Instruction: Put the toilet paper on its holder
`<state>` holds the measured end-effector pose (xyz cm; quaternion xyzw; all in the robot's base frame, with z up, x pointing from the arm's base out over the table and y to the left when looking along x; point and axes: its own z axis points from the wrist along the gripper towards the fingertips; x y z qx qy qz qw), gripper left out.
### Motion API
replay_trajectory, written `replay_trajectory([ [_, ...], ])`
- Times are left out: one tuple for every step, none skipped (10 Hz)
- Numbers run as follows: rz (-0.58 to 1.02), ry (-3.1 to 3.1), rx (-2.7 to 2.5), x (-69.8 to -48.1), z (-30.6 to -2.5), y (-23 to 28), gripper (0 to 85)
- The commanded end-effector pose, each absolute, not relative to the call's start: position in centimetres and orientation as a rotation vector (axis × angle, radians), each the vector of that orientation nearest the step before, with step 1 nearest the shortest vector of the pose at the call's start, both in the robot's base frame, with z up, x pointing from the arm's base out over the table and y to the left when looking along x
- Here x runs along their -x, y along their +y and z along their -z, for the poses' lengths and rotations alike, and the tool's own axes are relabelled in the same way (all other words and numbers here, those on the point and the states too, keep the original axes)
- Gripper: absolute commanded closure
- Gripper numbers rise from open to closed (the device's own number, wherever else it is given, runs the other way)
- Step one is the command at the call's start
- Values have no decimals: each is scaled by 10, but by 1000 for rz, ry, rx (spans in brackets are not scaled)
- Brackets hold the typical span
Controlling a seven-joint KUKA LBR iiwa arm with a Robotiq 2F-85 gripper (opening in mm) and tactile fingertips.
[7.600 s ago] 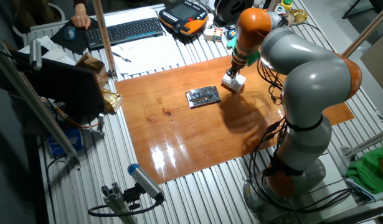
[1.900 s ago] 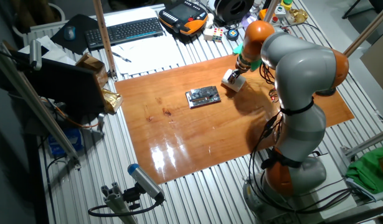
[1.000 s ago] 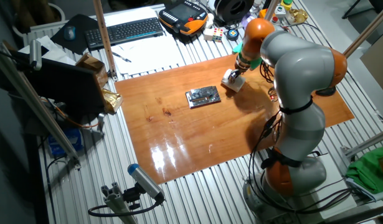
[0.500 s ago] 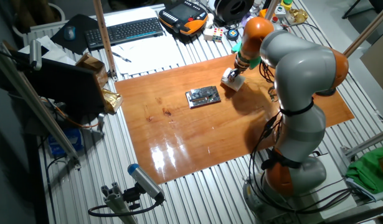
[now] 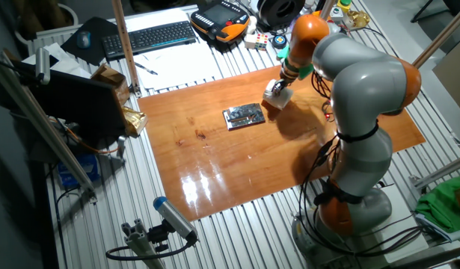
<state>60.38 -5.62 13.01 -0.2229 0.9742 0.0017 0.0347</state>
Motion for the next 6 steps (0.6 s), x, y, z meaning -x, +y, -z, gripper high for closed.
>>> replay_trajectory([
  [-16,3011,688,-604,-133,-52,843],
  [-29,3024,677,-603,-138,-46,843],
  [-23,3028,666,-600,-140,-43,843],
  [-23,3033,652,-598,-141,-40,843],
  [-30,3035,628,-597,-140,-38,843],
  [-24,3025,619,-595,-139,-36,843],
])
